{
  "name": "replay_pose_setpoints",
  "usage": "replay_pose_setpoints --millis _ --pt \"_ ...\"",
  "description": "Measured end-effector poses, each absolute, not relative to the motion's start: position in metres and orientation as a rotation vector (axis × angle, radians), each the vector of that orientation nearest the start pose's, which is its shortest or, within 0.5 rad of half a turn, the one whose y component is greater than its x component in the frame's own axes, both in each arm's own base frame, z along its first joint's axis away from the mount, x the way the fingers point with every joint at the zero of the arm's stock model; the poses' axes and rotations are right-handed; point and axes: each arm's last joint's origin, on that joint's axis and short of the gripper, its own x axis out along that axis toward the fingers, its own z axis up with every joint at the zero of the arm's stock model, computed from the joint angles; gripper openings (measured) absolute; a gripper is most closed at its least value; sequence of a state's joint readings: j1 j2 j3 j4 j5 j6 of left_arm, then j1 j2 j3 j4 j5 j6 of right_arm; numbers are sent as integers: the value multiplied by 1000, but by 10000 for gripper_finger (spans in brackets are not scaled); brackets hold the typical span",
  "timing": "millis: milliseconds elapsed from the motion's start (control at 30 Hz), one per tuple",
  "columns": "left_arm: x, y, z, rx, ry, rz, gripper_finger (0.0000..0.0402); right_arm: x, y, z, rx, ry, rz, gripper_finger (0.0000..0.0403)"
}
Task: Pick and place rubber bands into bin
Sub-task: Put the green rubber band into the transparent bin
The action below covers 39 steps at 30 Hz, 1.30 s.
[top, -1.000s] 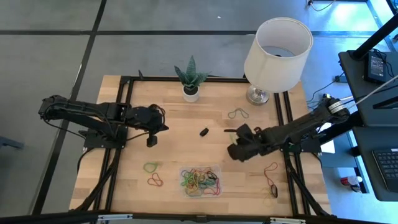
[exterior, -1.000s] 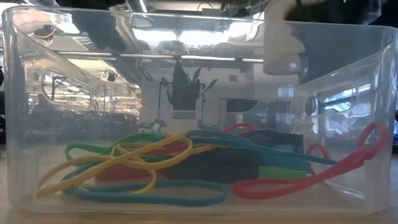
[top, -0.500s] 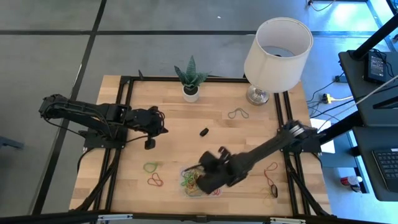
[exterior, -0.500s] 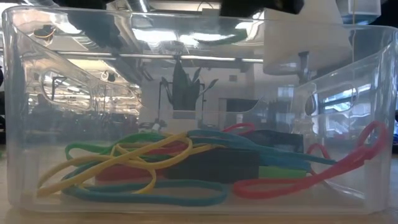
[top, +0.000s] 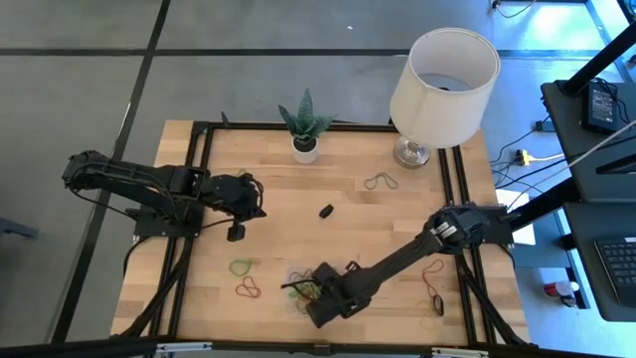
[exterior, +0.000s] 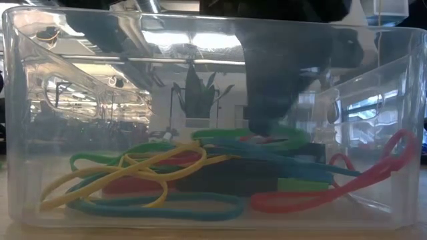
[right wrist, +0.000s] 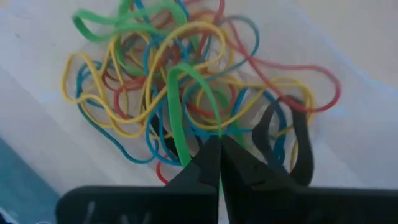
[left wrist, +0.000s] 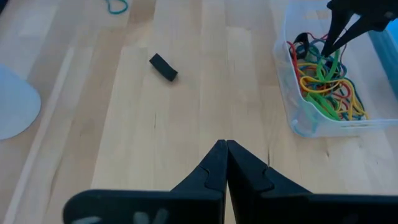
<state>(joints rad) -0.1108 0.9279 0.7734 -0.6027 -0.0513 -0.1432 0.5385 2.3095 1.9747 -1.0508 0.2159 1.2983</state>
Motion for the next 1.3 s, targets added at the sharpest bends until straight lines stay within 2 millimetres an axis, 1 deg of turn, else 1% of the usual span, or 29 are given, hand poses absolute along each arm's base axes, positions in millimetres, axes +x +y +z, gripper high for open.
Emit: replay_pose_setpoints --millis 167,333,467,533,633,733,800,867,967,1000,1033,1167,1300 --pt "182 -19 270 -75 757 -3 3 404 234 179 640 1195 -601 33" --pt "182 -19 270 -75 757 -3 3 401 233 190 652 1186 -596 75" --pt "182 -19 270 -75 757 -3 3 396 230 195 630 1206 -616 108" --pt "182 -19 270 -75 757 -3 3 393 228 199 616 1219 -628 118" --pt "182 -19 270 -75 757 -2 3 389 225 203 592 1236 -647 123" --pt "182 -19 270 -75 756 -3 3 390 226 209 548 1239 -604 117" --pt "183 -19 271 -76 750 -3 3 392 226 214 504 1240 -550 104" --pt "183 -19 271 -76 748 -3 3 393 225 218 466 1243 -514 80" --pt "183 -19 271 -76 748 -3 3 391 222 224 392 1220 -504 25" --pt "183 -19 271 -76 747 -3 3 390 220 229 365 1196 -495 13" --pt "183 -19 271 -76 748 -3 3 388 219 234 341 1180 -486 9" --pt "183 -20 271 -74 746 -8 3 375 209 250 277 1123 -453 5" --pt "185 -24 273 -69 711 -31 3 349 194 257 286 1065 -407 4"
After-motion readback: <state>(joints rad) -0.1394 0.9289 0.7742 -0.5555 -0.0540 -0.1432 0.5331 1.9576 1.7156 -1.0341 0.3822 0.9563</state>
